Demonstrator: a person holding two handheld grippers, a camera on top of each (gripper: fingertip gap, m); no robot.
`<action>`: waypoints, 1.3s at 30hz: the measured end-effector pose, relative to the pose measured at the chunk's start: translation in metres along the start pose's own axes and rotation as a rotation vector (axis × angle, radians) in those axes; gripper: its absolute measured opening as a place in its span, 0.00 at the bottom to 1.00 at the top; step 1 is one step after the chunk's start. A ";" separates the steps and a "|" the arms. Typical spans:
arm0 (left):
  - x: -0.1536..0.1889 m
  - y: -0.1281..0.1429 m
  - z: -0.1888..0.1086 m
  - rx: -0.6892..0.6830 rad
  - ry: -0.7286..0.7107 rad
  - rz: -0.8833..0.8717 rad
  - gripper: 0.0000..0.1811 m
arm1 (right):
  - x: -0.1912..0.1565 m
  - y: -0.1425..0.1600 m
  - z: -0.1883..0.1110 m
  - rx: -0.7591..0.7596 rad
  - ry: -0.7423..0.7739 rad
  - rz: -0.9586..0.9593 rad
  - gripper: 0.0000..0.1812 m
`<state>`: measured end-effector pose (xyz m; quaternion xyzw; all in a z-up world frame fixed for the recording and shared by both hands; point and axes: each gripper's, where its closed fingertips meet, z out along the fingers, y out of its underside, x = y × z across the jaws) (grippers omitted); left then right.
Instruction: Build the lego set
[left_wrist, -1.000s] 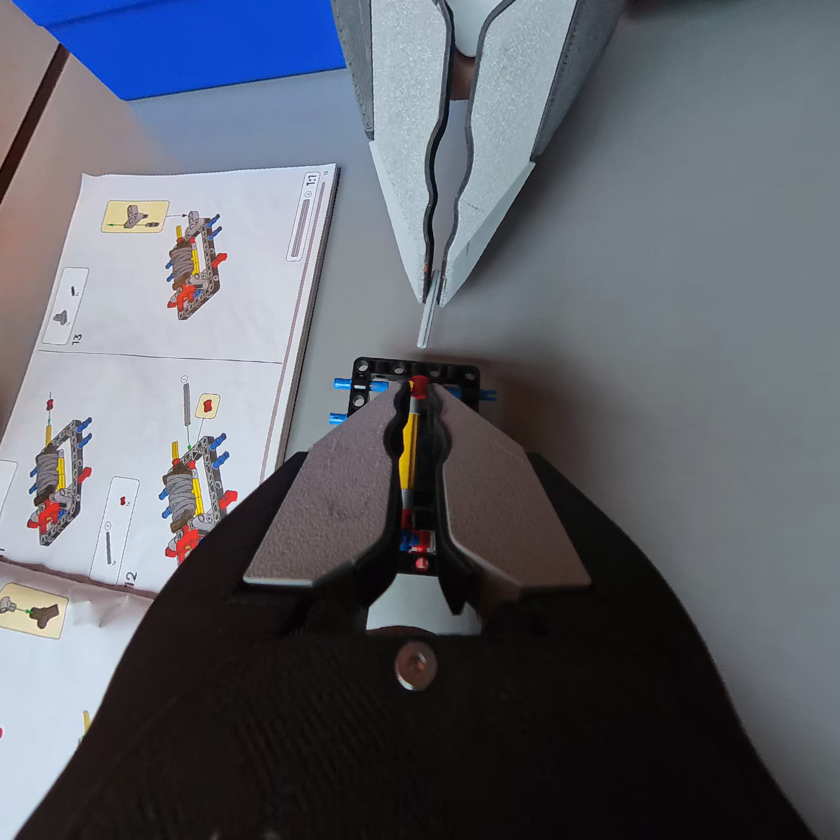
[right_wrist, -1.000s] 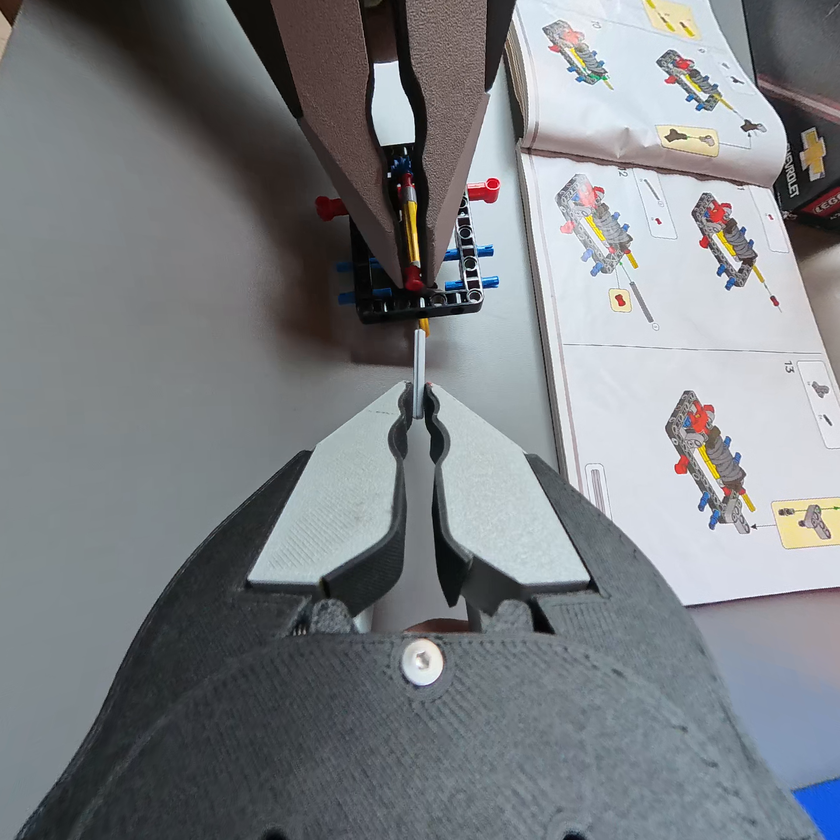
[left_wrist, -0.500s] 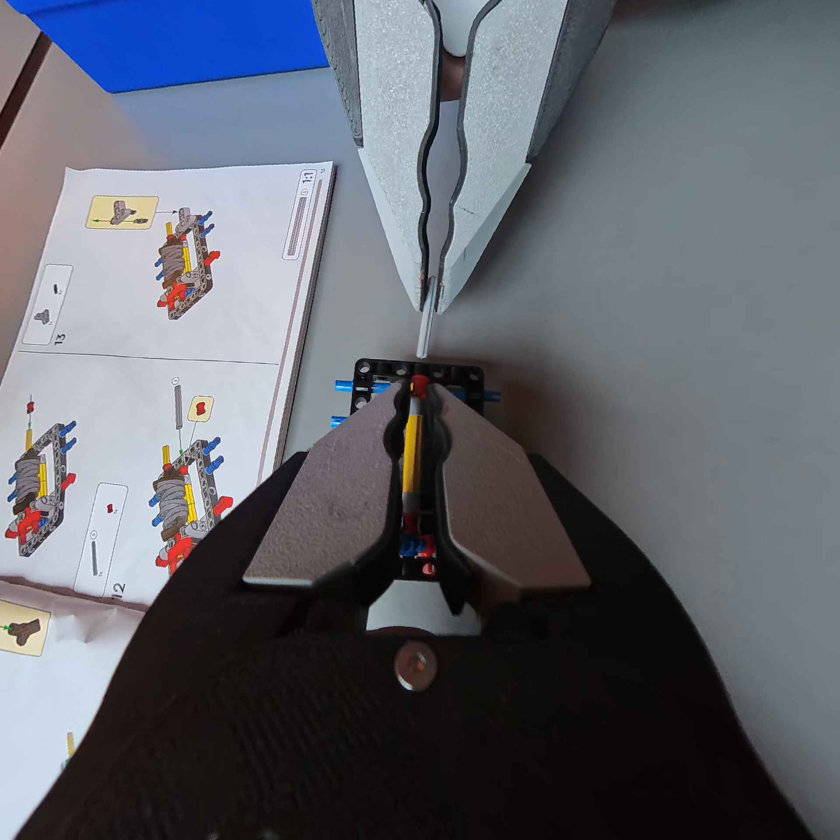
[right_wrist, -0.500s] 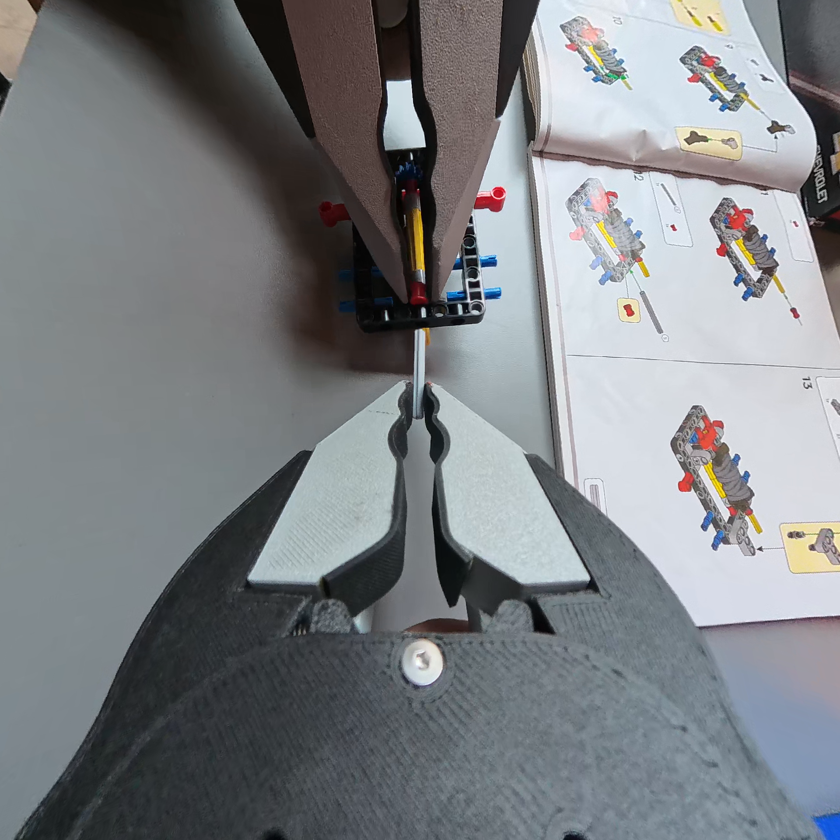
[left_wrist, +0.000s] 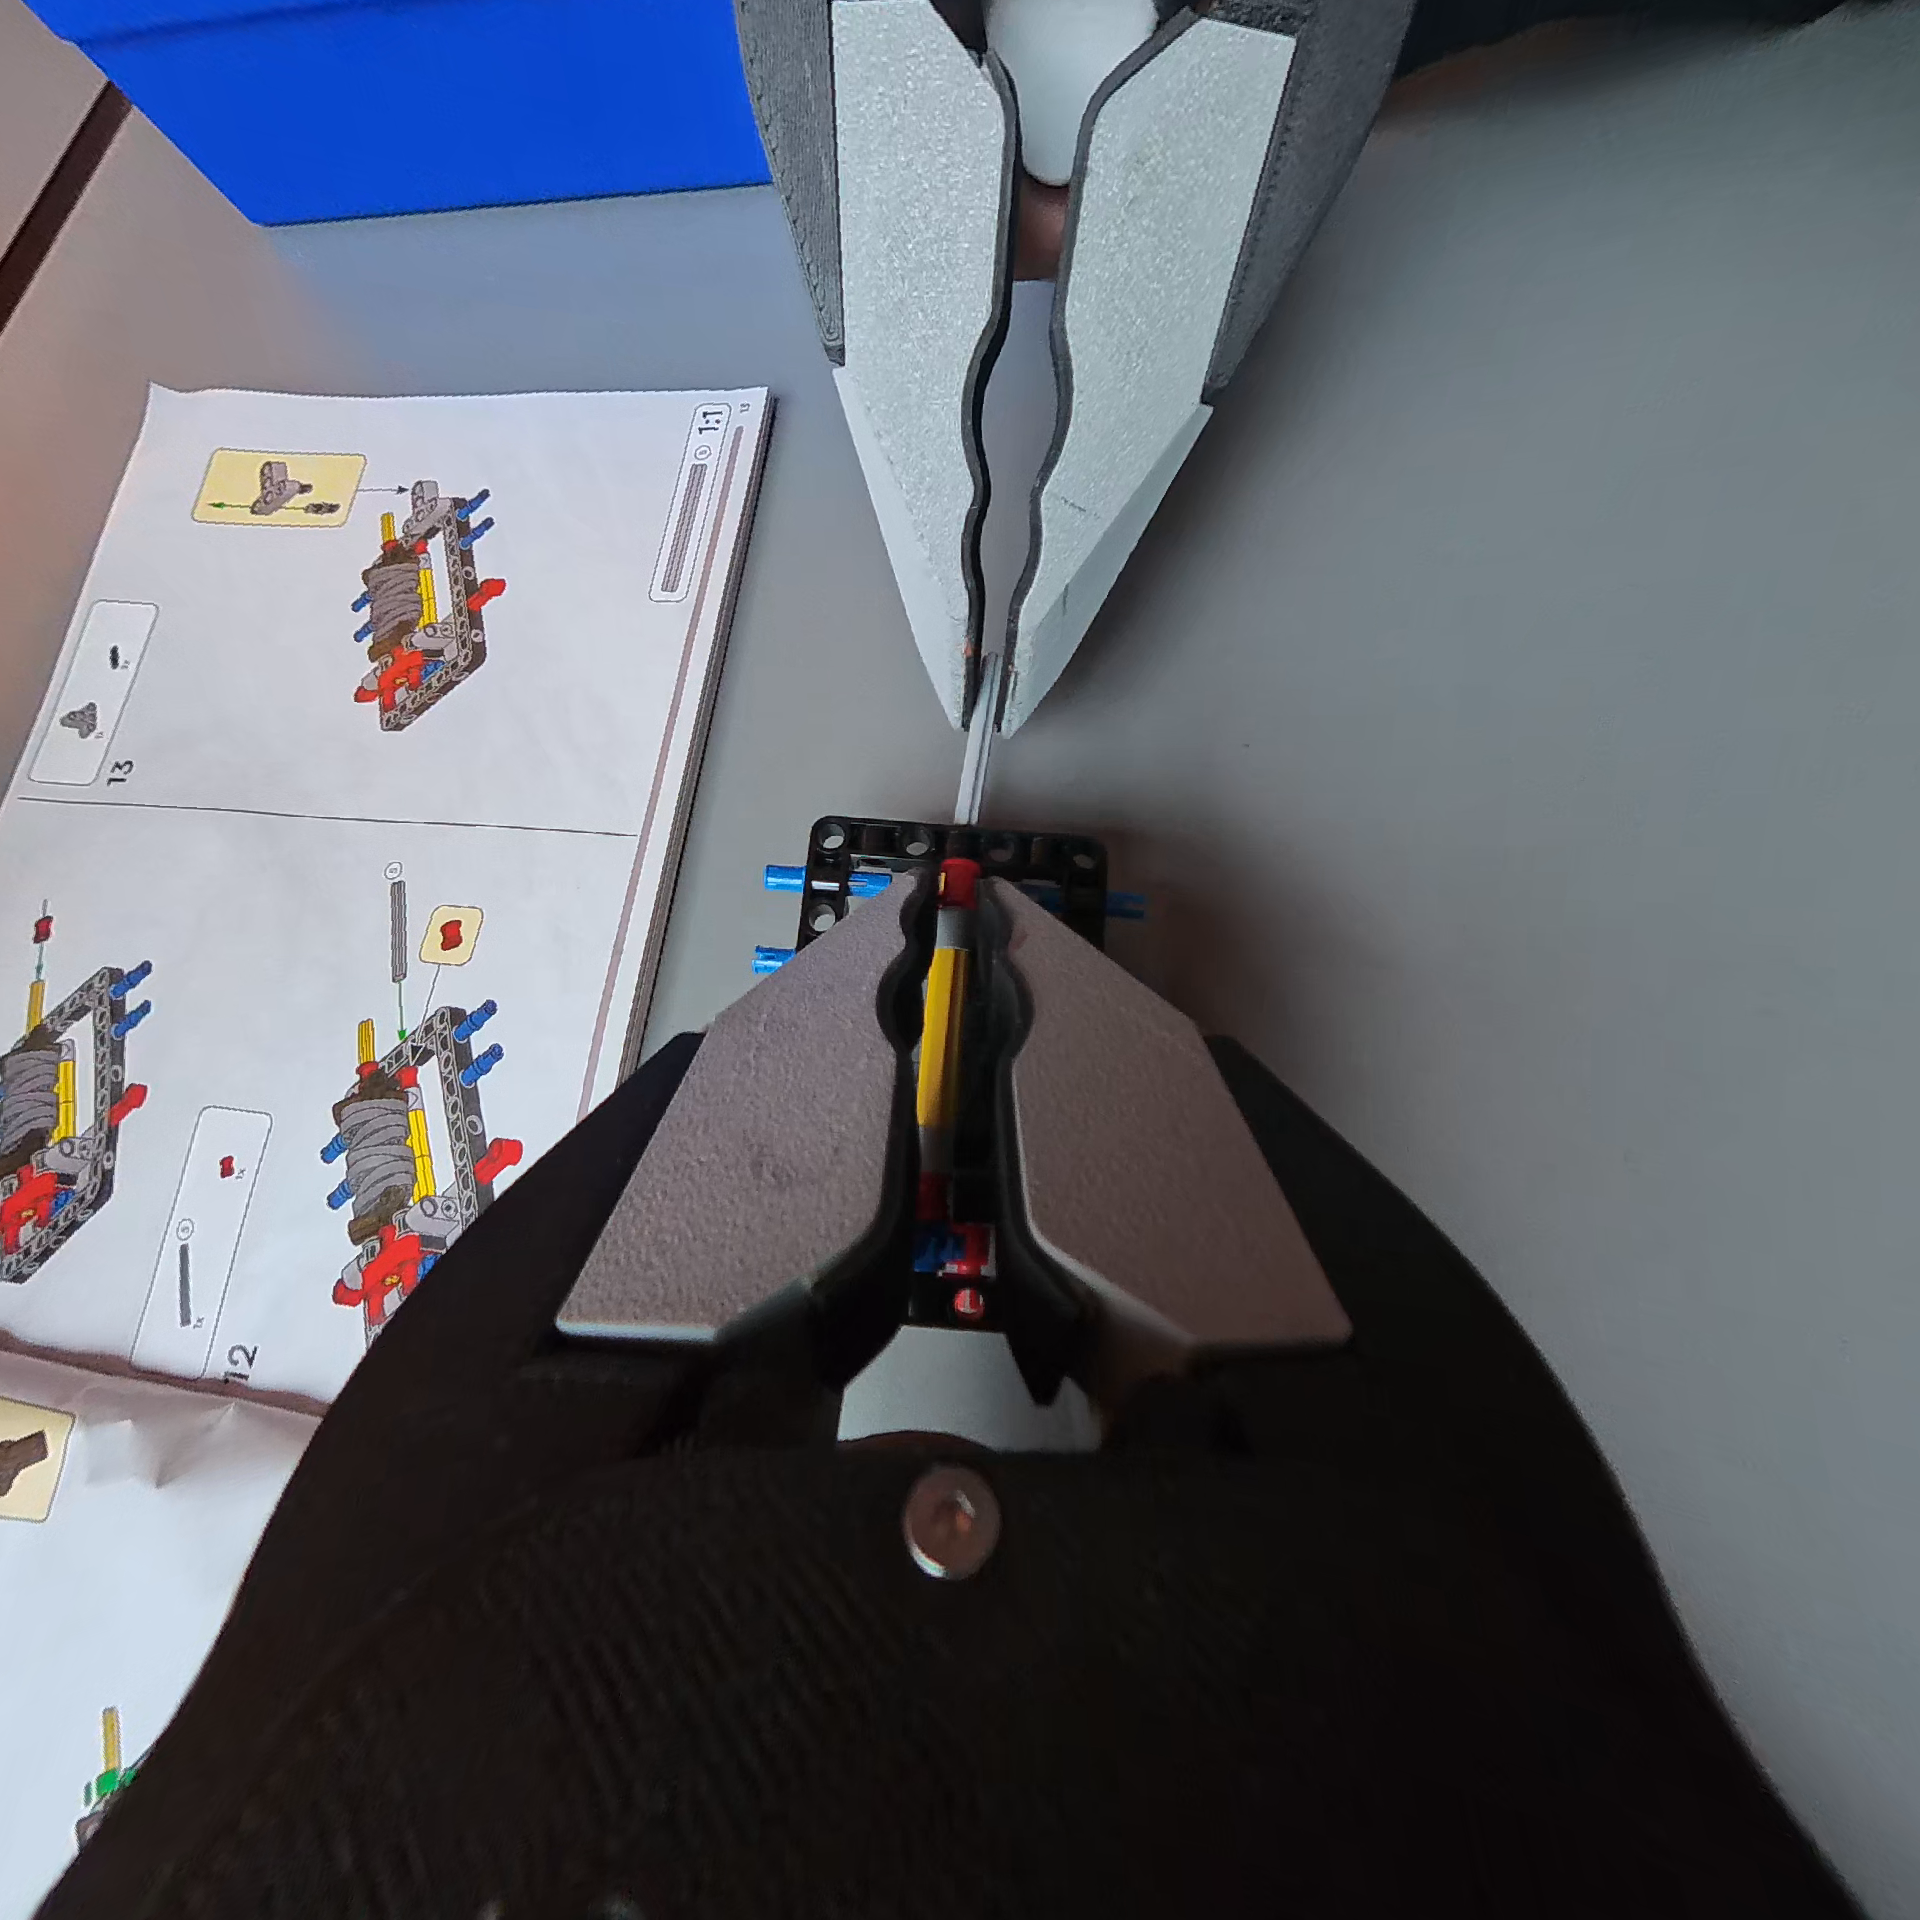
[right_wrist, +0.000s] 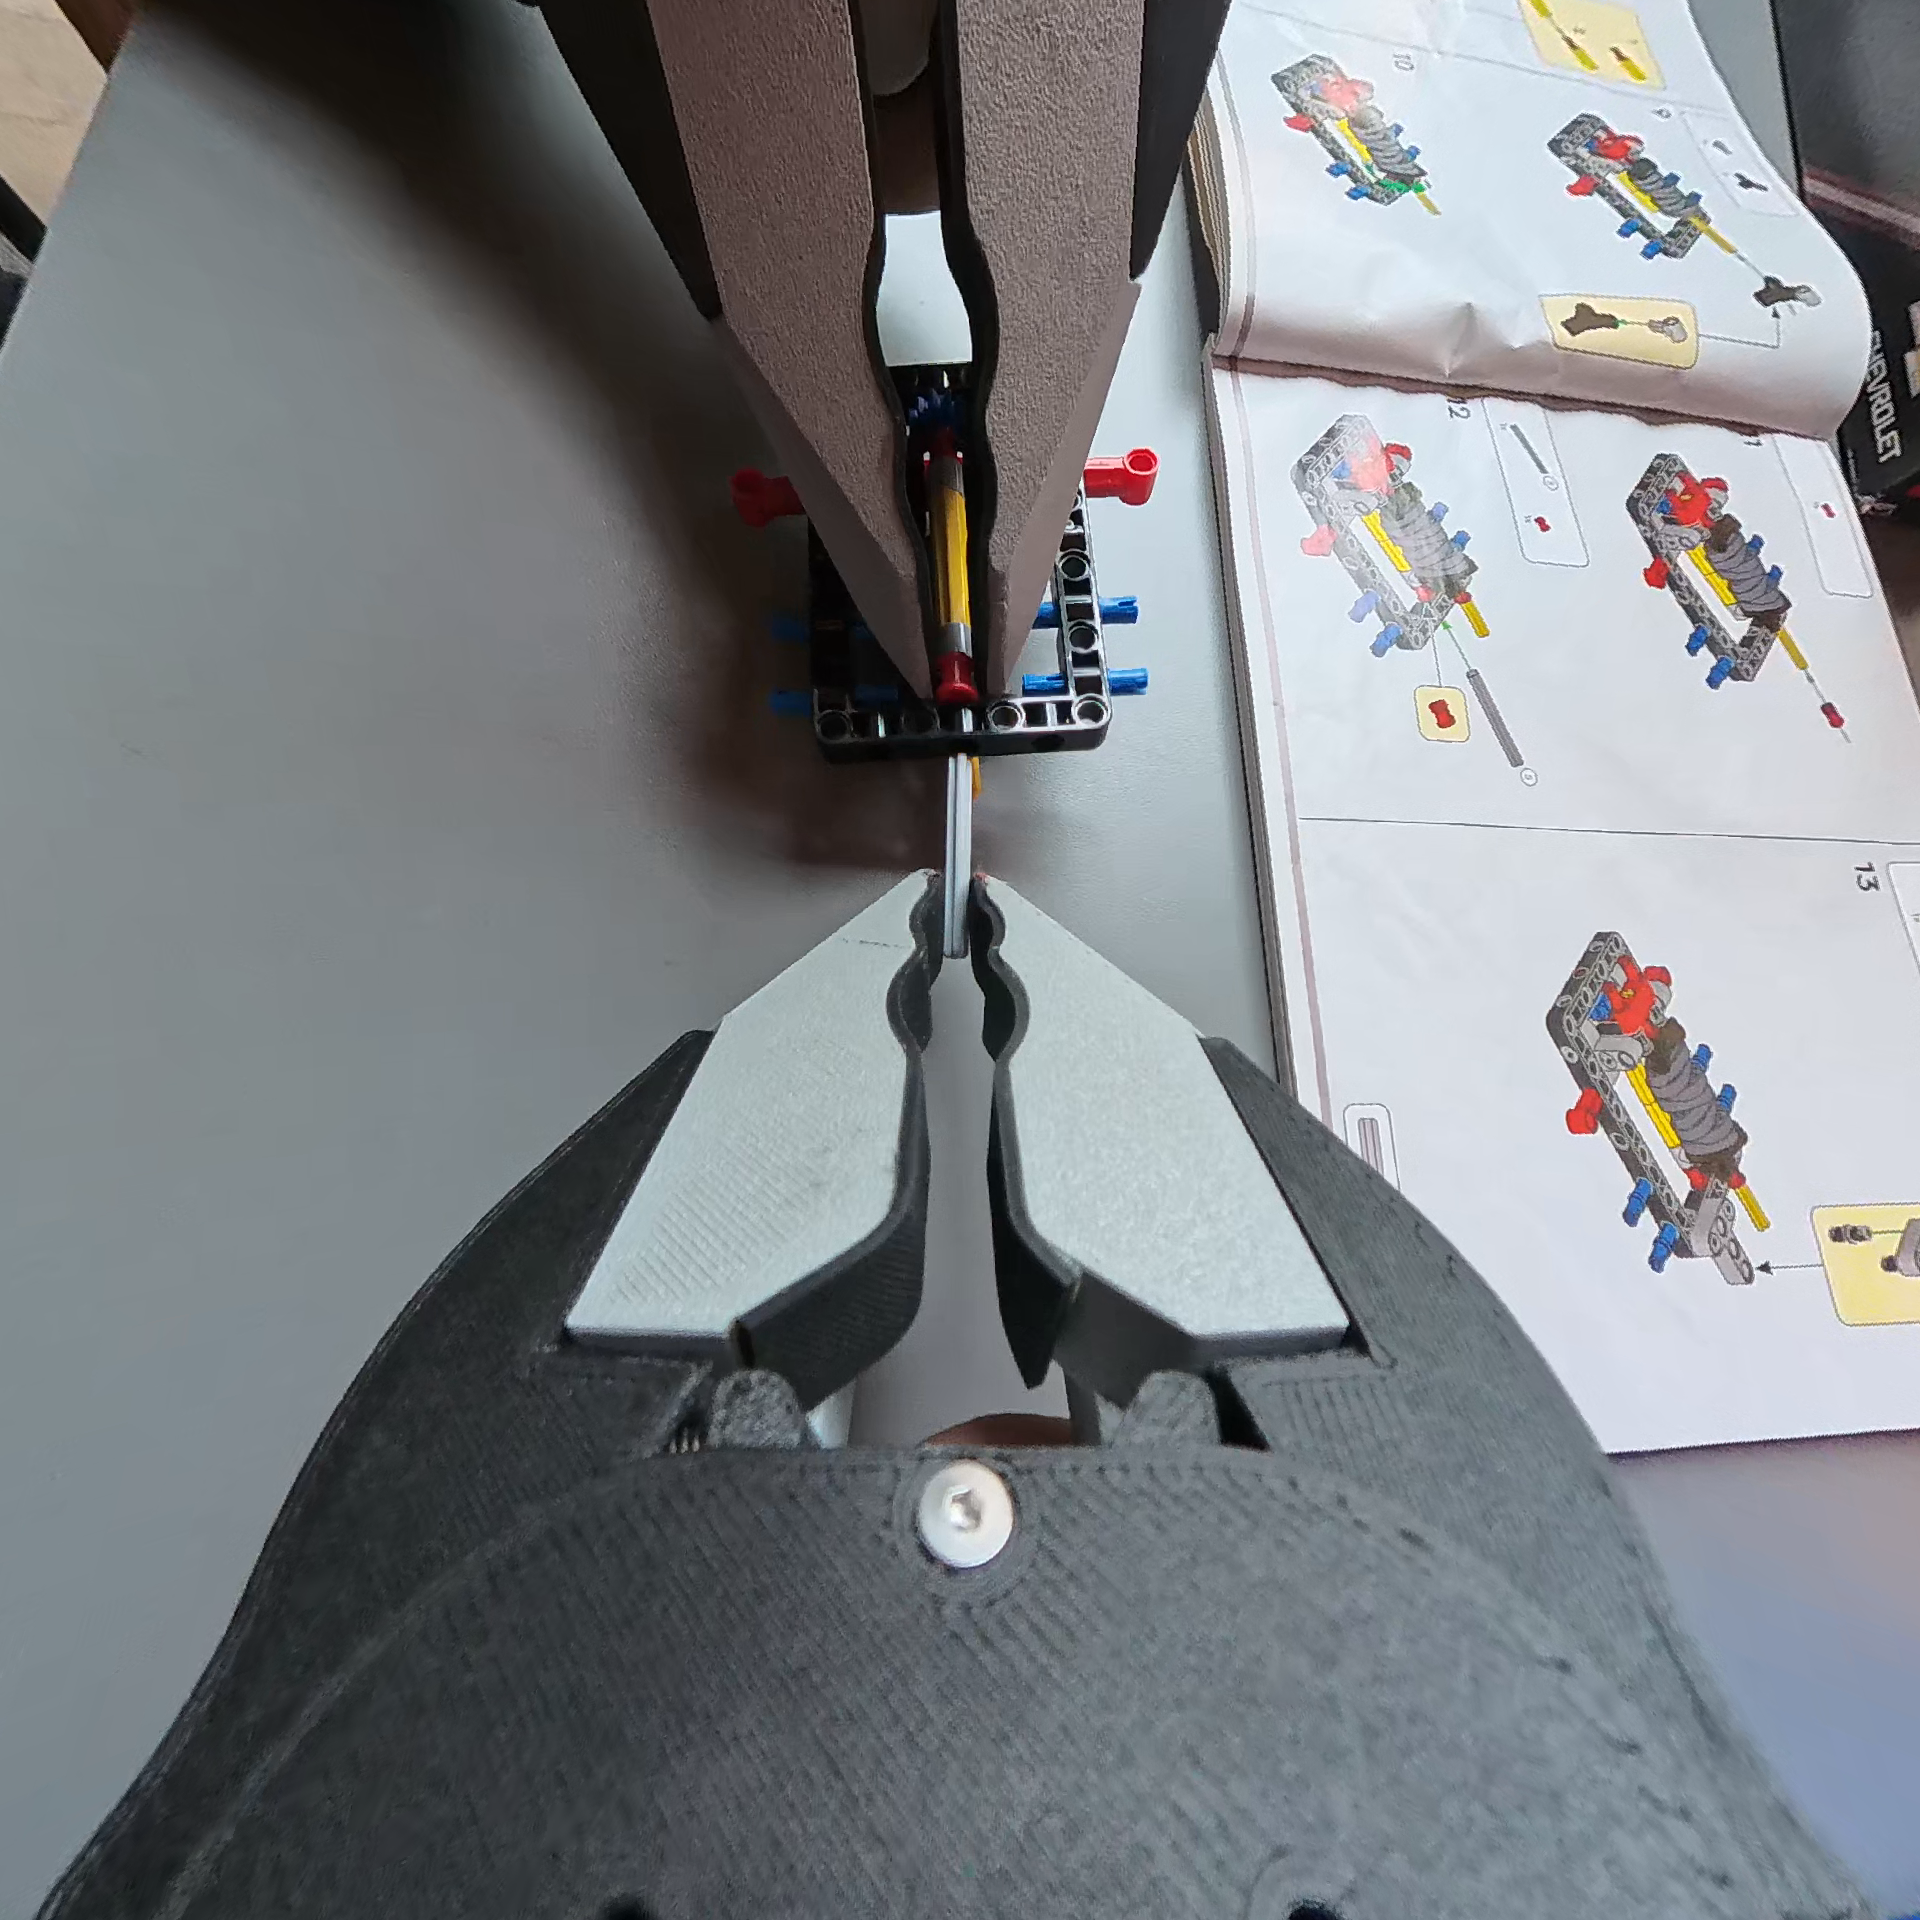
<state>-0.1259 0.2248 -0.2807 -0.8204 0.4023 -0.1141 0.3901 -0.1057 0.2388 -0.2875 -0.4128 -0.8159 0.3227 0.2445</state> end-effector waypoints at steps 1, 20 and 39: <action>0.000 0.000 0.000 -0.001 0.000 0.001 0.03 | 0.000 -0.001 0.000 0.002 -0.002 0.000 0.01; 0.003 -0.002 0.002 0.014 0.028 -0.018 0.03 | -0.001 -0.008 -0.001 -0.133 0.044 -0.128 0.00; 0.000 -0.001 0.001 0.023 0.027 -0.055 0.03 | -0.001 -0.011 0.000 0.084 -0.067 0.039 0.01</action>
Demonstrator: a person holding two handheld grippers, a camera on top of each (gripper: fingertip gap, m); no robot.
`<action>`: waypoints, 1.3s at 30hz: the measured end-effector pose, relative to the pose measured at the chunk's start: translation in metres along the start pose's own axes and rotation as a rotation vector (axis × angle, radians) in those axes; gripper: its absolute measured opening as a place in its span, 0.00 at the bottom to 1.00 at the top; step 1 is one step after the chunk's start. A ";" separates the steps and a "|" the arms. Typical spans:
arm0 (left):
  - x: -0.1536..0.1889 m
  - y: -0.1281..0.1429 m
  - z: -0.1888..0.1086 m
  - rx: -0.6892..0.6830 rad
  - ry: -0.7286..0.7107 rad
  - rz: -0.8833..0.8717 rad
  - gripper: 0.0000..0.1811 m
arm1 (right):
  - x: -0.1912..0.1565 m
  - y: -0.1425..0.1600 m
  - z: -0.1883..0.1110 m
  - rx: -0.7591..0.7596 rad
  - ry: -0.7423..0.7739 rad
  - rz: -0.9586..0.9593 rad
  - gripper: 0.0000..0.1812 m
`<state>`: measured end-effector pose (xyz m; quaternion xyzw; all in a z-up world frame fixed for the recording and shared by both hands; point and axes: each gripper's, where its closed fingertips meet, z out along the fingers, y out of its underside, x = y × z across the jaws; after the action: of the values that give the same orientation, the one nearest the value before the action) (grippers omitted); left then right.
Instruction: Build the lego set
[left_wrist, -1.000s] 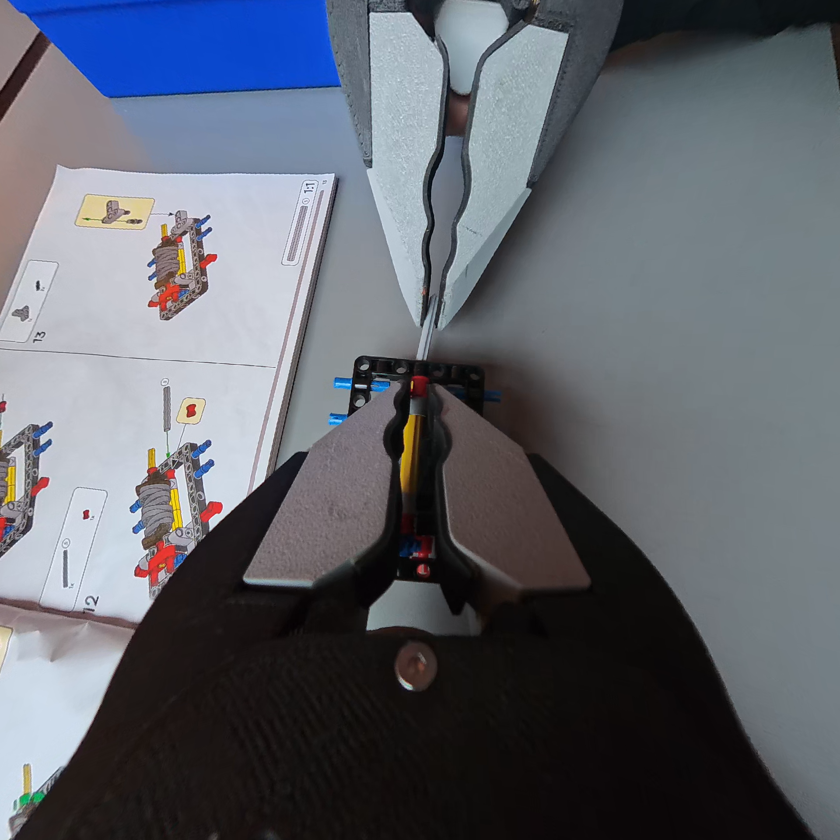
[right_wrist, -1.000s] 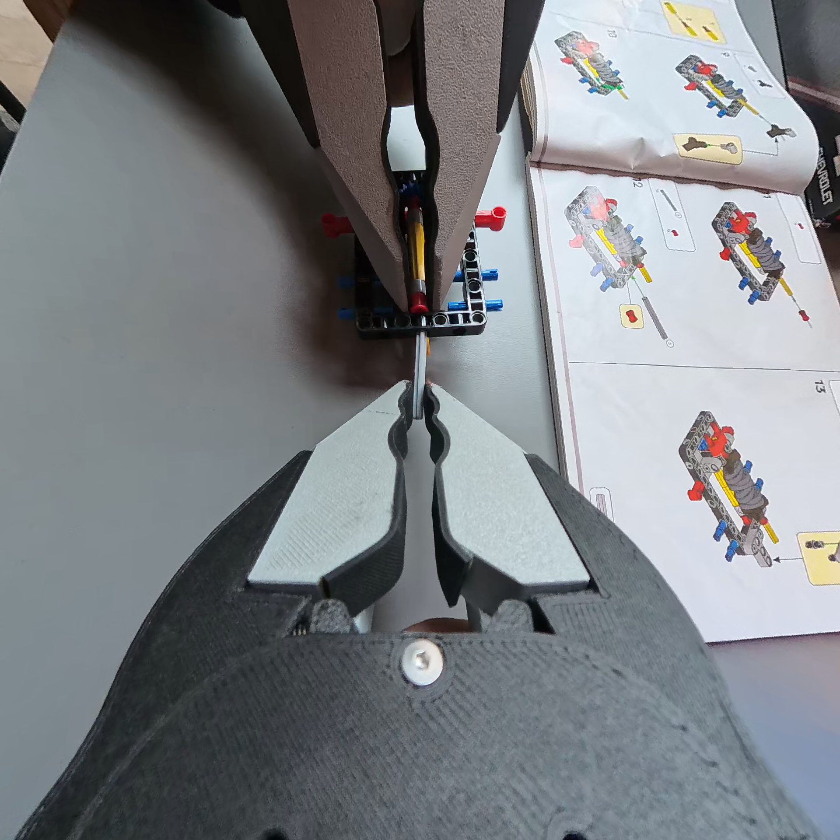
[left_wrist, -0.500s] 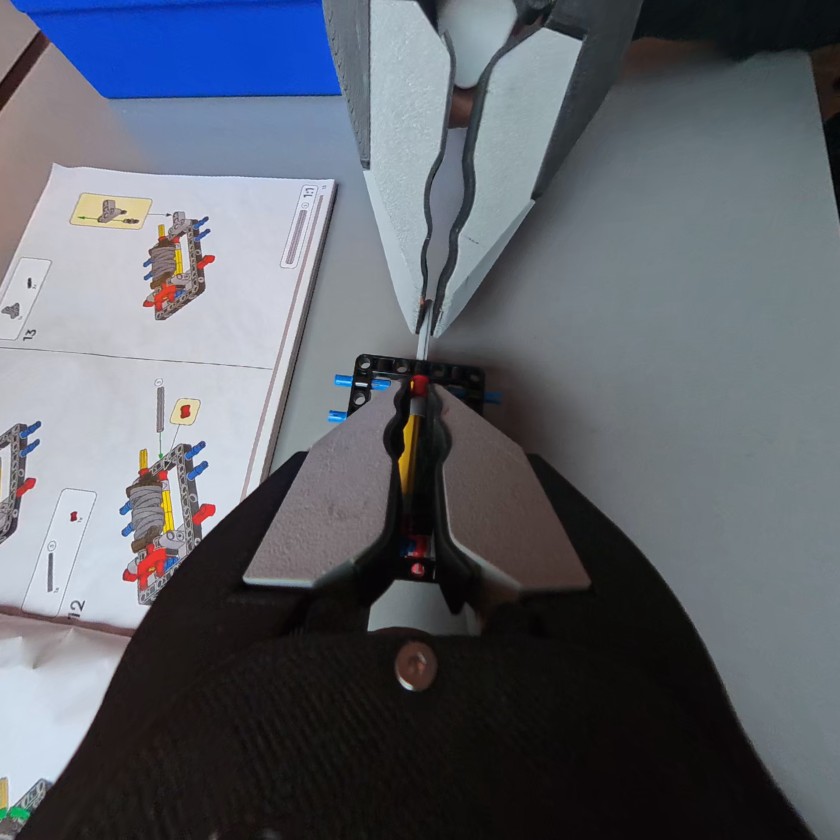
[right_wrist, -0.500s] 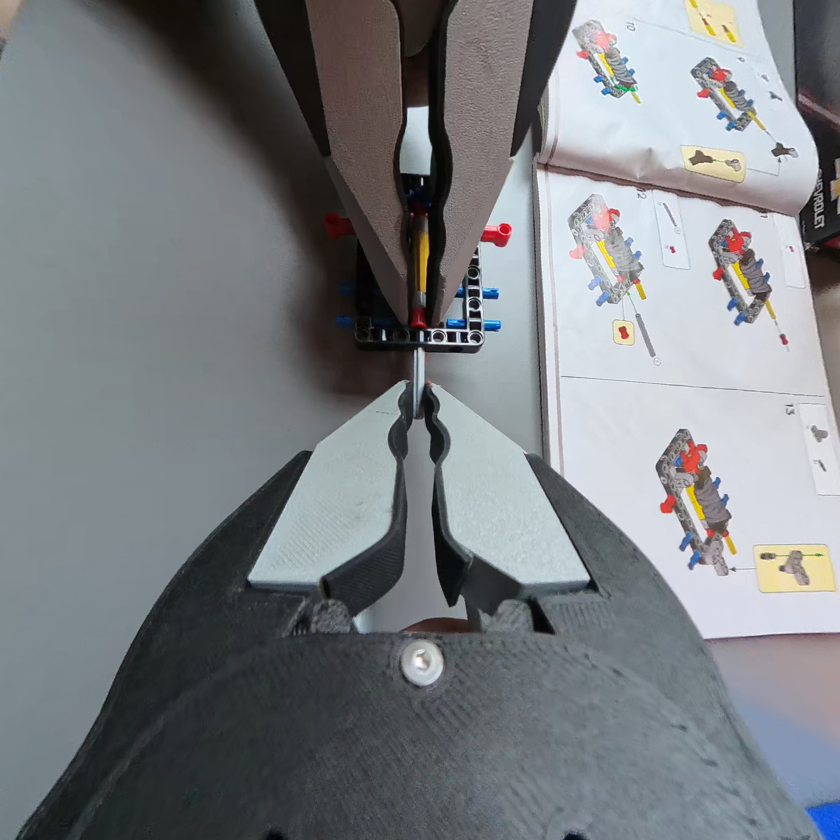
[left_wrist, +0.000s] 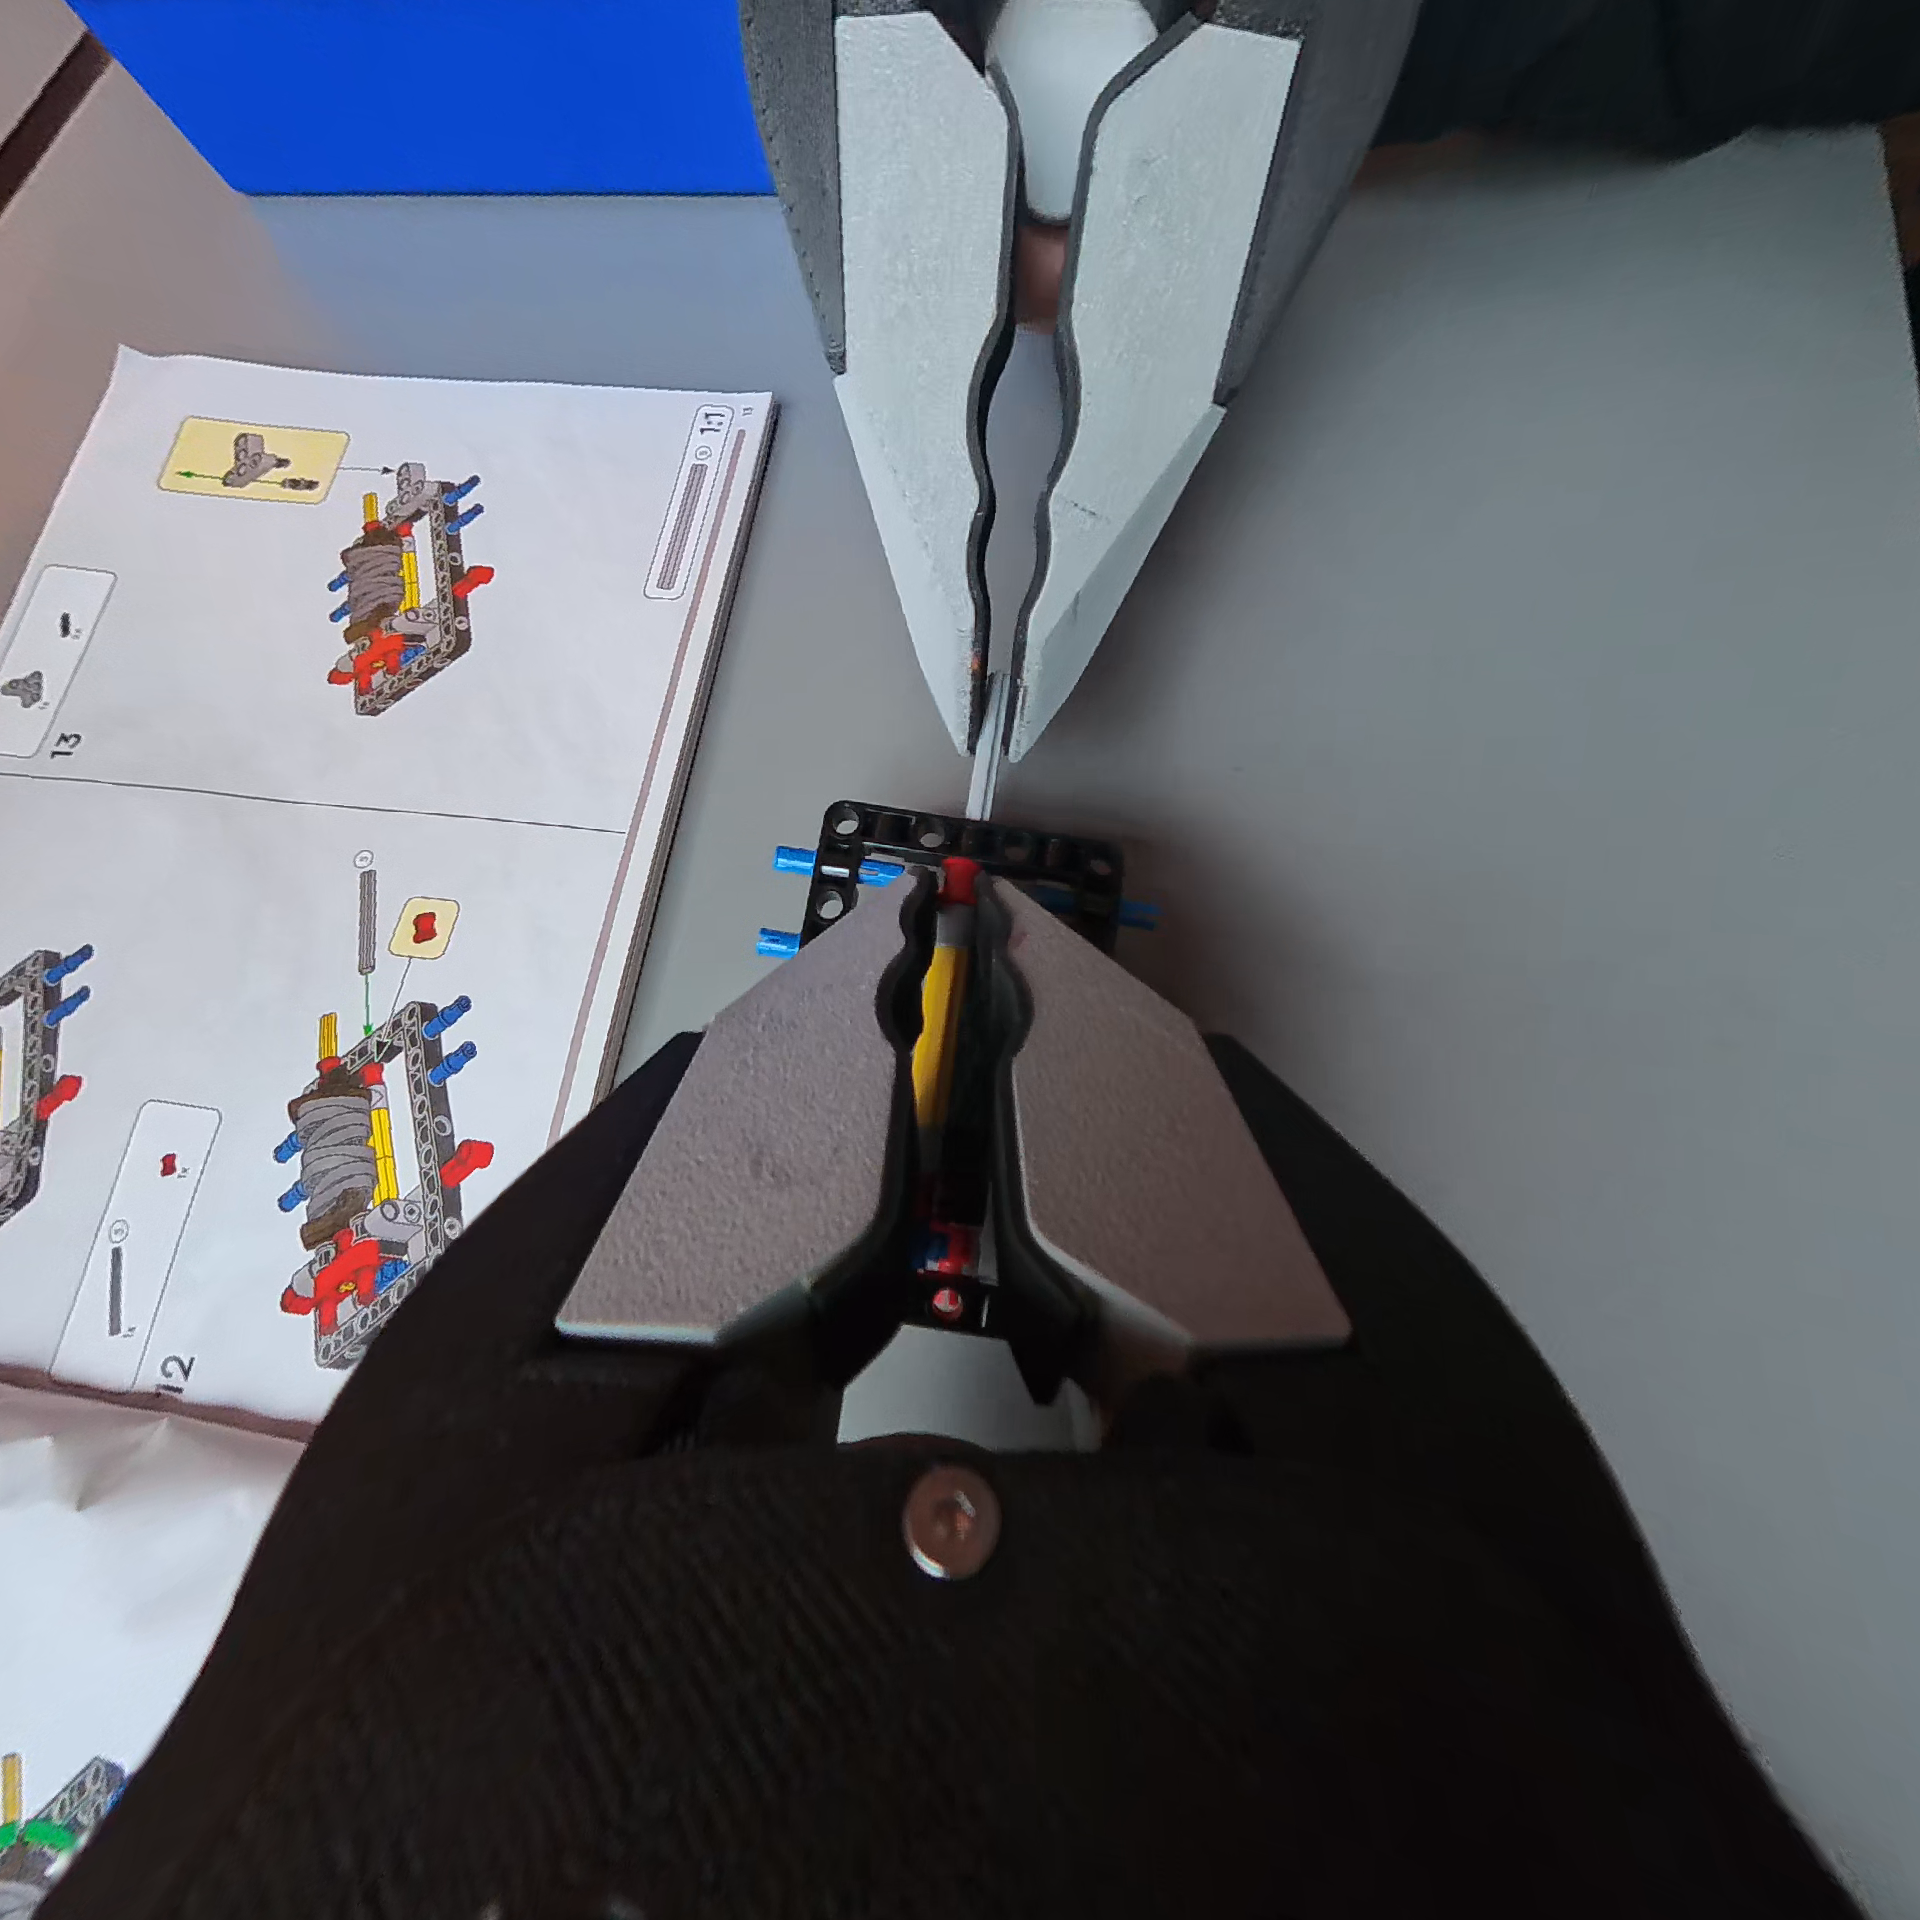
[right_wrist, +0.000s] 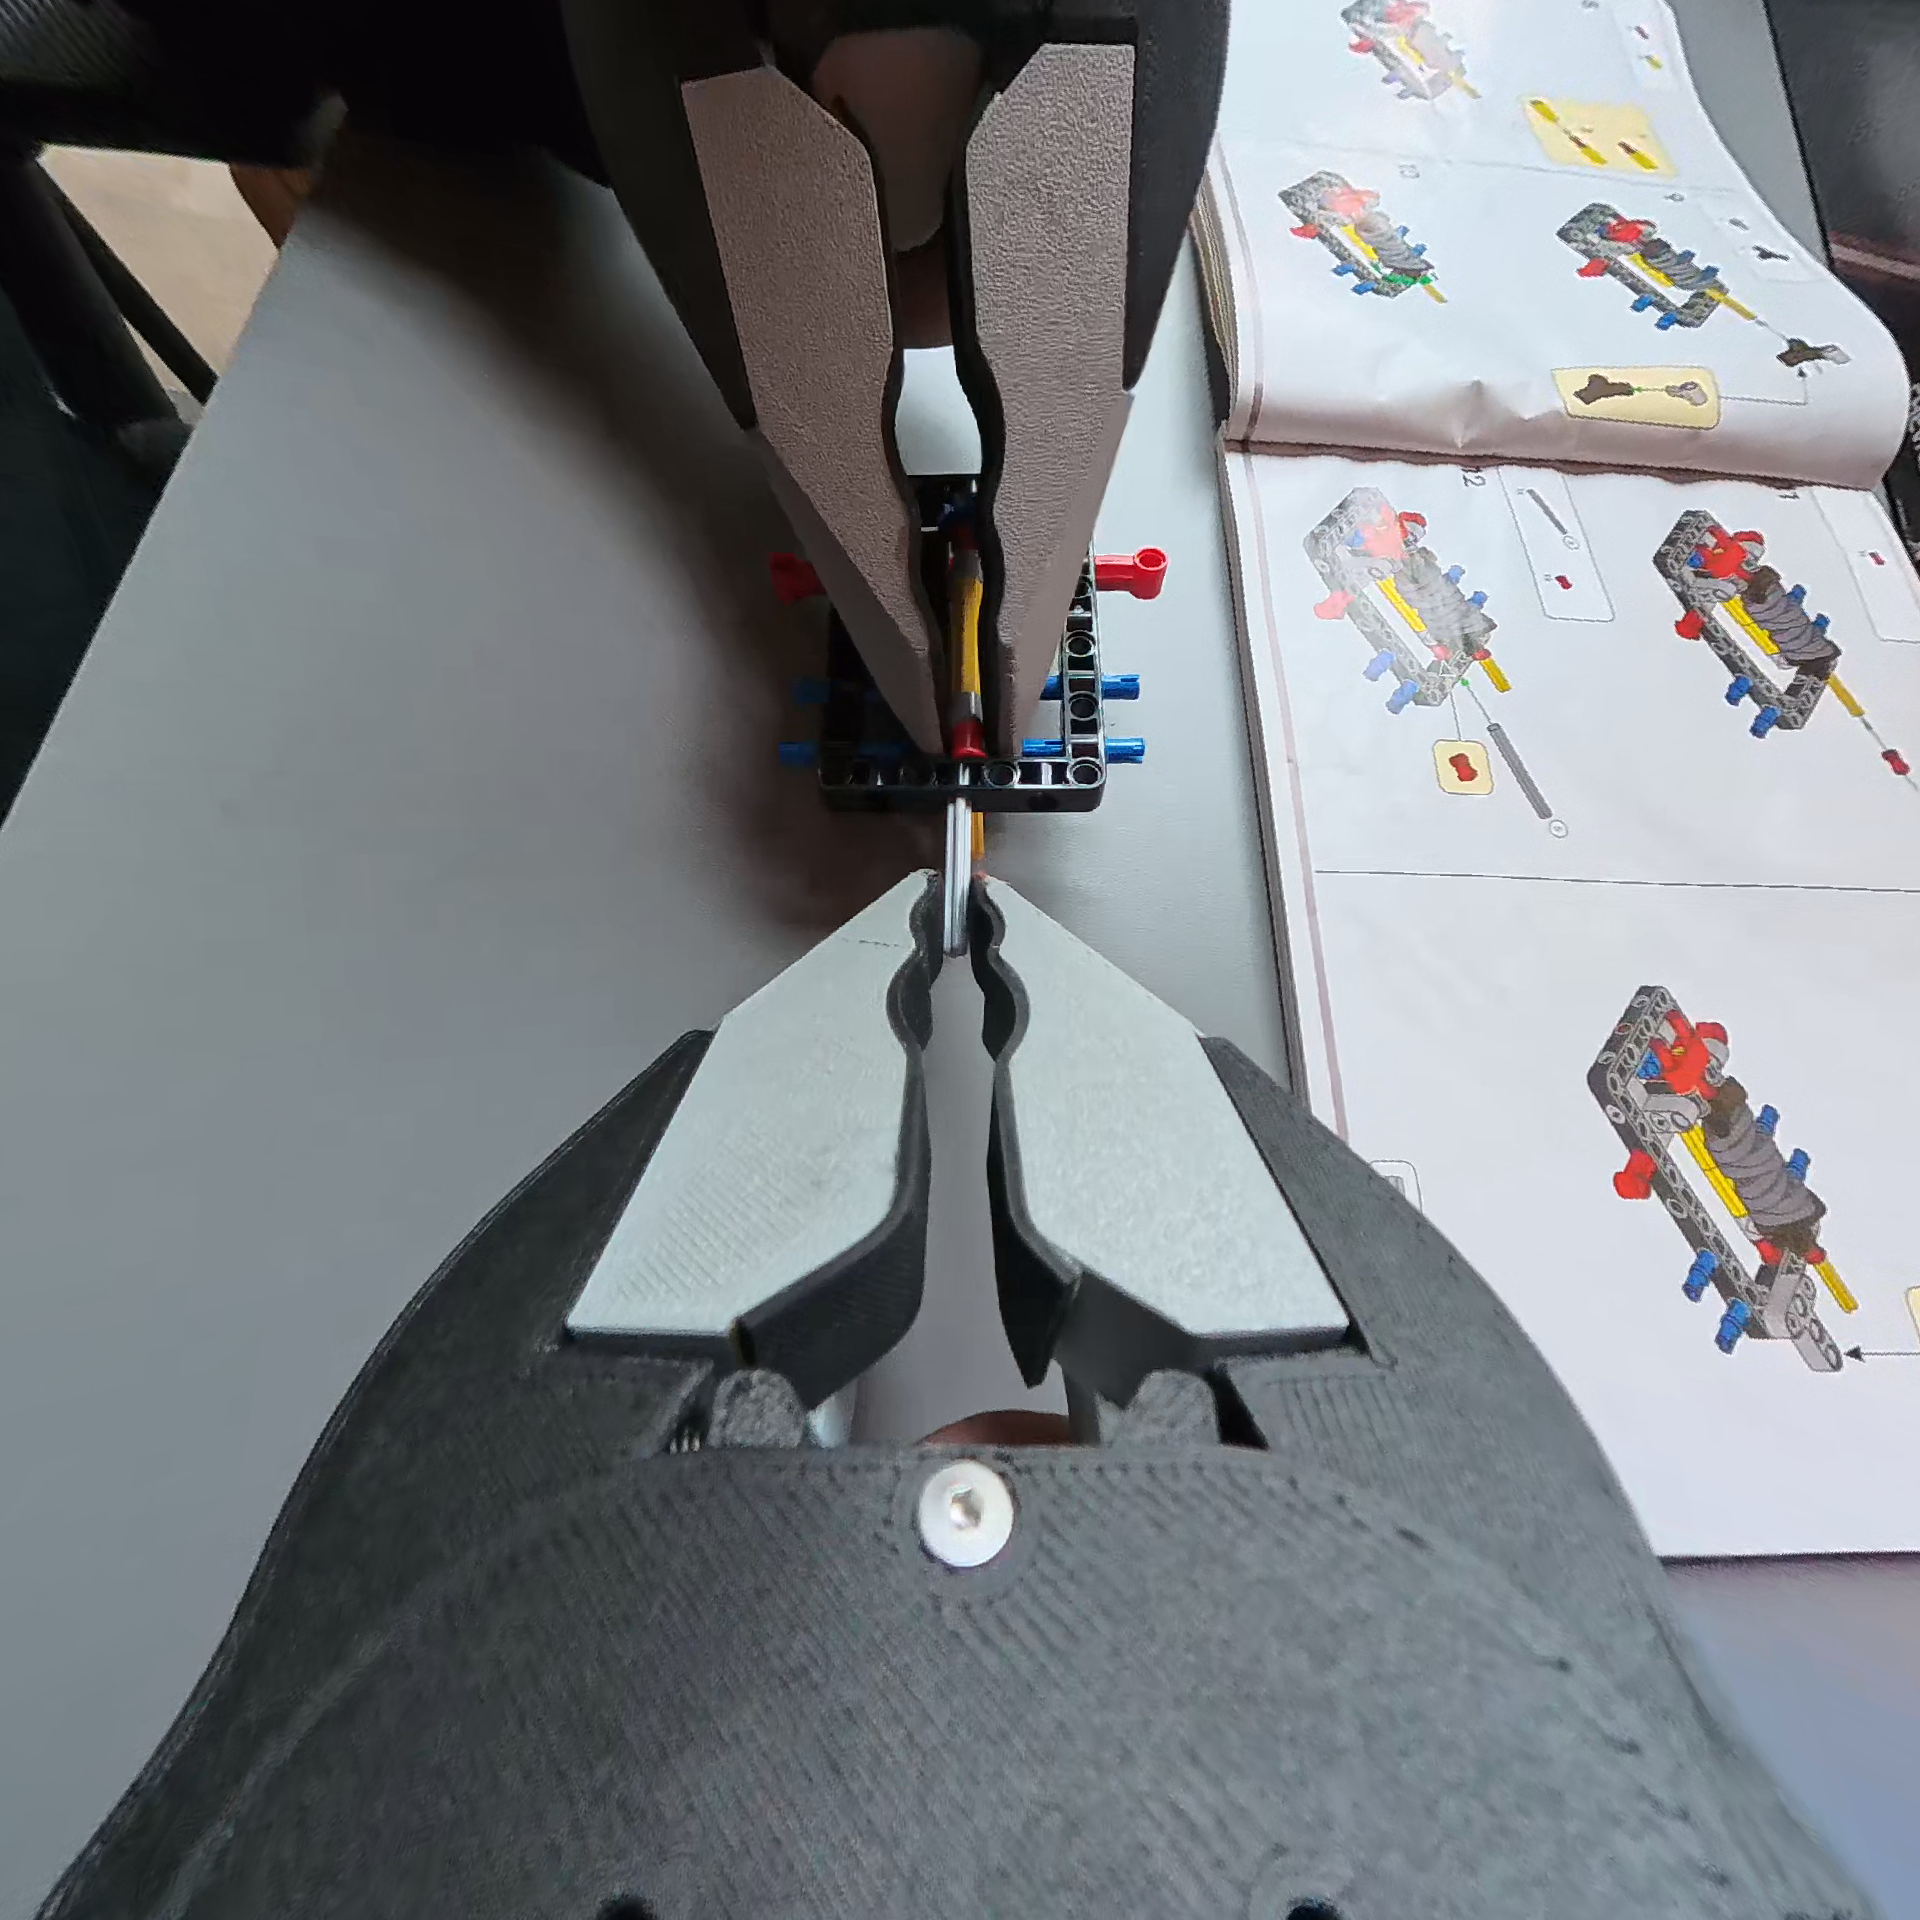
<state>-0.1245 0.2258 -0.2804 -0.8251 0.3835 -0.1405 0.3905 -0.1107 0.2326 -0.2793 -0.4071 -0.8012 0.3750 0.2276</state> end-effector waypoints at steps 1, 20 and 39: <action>0.000 0.000 0.000 0.001 0.000 0.006 0.03 | 0.000 0.000 0.000 0.002 0.000 0.003 0.01; 0.003 -0.001 -0.001 0.031 0.061 -0.053 0.03 | -0.001 -0.004 -0.002 0.128 -0.098 0.116 0.01; 0.004 -0.003 0.003 0.006 0.039 -0.024 0.03 | -0.002 -0.003 -0.002 0.124 -0.105 0.134 0.01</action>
<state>-0.1190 0.2256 -0.2805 -0.8255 0.3809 -0.1624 0.3835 -0.1098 0.2309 -0.2752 -0.4249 -0.7580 0.4590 0.1846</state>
